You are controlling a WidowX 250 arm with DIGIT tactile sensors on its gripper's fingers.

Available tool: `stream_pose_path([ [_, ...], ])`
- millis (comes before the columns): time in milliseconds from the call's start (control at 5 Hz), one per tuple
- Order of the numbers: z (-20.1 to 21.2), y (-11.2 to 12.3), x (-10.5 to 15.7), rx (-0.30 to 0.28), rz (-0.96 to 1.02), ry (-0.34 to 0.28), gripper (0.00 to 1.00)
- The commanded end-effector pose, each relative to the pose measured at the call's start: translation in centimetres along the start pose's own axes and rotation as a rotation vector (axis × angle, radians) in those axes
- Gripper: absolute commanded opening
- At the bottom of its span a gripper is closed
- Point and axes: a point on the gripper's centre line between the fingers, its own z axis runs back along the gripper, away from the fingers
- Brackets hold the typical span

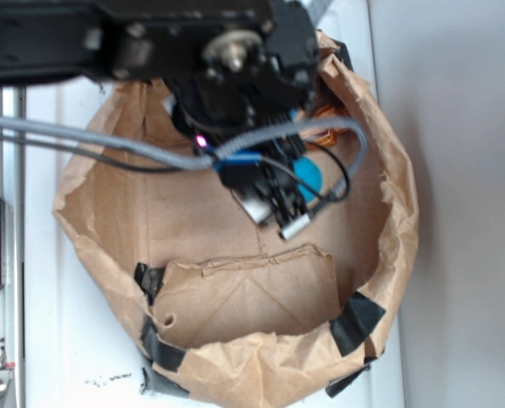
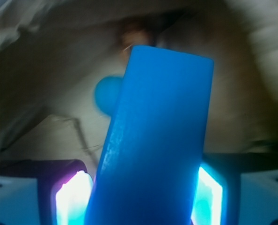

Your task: Grab the blue block.

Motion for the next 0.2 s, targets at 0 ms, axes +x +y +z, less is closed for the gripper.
stream_pose_path([
  [0,3.38,-1.08,-2.13,0.091,-0.067,-0.185,0.0],
])
